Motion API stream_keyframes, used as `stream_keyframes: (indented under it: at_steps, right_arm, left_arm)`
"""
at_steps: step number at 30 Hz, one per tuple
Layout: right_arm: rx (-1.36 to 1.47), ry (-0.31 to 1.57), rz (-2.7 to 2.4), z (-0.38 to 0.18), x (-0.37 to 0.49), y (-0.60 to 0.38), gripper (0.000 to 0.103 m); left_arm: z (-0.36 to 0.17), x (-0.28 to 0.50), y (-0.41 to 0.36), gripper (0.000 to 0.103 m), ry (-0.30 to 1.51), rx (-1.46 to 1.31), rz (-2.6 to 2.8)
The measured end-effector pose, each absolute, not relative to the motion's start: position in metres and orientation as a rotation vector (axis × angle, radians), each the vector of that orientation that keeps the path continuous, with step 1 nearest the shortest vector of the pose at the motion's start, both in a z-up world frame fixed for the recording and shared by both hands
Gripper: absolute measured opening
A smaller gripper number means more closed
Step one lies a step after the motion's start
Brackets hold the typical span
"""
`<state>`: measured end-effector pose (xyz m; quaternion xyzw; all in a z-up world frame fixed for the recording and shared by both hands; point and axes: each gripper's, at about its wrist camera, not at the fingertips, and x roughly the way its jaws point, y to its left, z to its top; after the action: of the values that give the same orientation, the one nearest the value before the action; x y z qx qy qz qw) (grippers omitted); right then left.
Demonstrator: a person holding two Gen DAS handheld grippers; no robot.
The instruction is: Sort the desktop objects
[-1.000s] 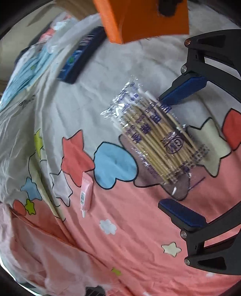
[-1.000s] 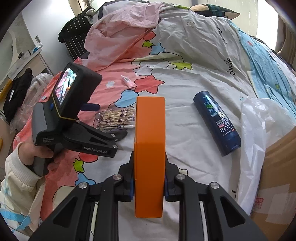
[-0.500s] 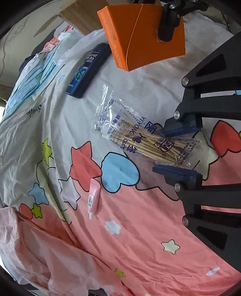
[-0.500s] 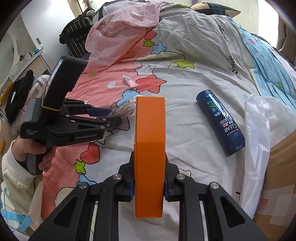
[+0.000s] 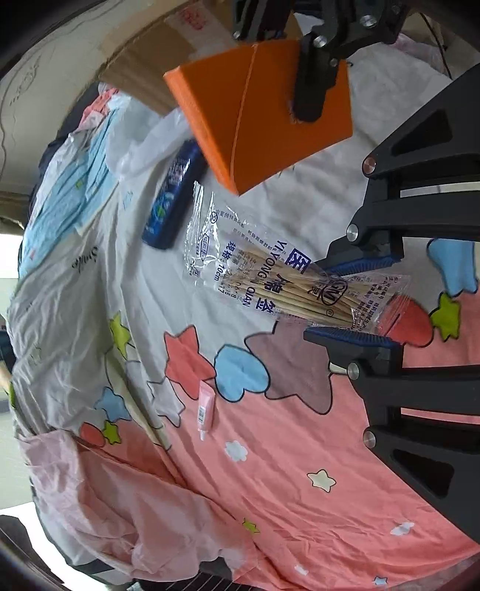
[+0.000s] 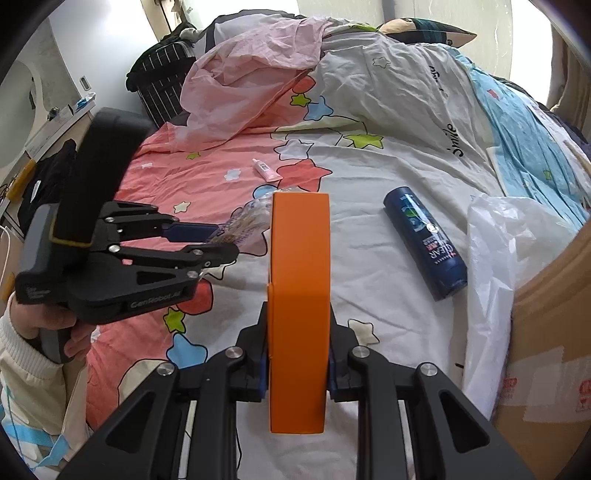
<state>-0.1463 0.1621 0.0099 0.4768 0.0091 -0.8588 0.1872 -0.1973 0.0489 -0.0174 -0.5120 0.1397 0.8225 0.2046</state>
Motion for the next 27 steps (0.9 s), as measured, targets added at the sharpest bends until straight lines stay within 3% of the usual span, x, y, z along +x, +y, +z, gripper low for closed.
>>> stream_keyframes:
  at_steps: [19,27]
  right_arm:
    - [1.137,0.041,-2.614,0.101,-0.08,0.208,0.021]
    - [1.095,0.005,-2.725,0.128,-0.053,0.256,0.021]
  left_arm:
    - [0.072,-0.123,0.094,0.027,0.416,-1.206,2.329]
    - [0.077,-0.107,0.132,0.024,0.467,-1.189,2.265]
